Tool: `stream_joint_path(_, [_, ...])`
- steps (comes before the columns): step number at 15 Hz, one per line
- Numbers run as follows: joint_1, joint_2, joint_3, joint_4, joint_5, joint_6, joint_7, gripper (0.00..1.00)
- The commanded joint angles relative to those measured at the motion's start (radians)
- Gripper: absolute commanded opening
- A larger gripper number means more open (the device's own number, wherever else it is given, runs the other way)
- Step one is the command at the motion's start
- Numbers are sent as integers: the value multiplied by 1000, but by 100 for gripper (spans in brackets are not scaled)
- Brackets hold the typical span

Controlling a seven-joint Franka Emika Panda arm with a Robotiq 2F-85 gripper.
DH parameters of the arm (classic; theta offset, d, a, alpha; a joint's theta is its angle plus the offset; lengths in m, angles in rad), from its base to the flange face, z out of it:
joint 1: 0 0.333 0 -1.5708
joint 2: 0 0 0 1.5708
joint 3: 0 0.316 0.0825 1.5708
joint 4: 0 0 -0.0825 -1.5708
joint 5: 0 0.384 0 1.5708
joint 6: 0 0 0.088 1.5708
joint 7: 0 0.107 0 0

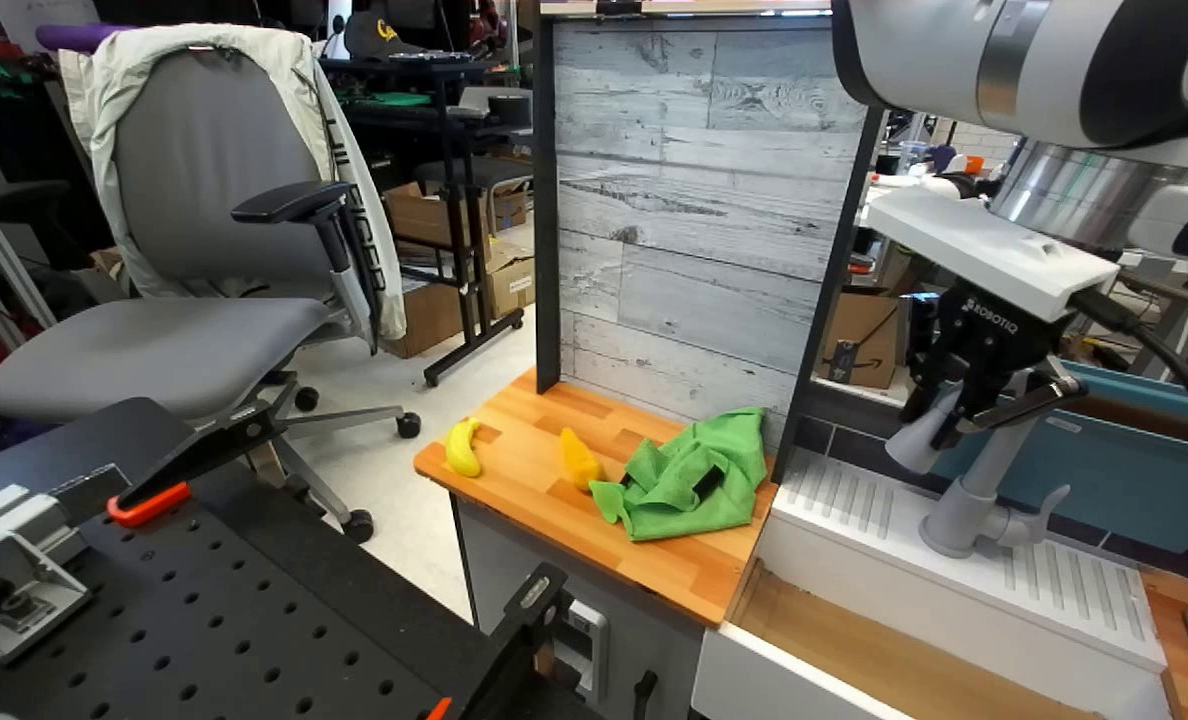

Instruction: Push the faucet to the left.

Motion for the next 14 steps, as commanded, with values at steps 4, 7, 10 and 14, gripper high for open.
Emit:
stream_joint_path(4, [-43,25,-38,33,-21,37,1,8])
stream_joint_path(7, [-33,25,-39,27,-27,43,1,8])
stream_joint_path(10, [-32,24,-34,21,-23,48,-1,8])
stream_joint_path(14, [-30,26,-14,15,-7,57,-3,8])
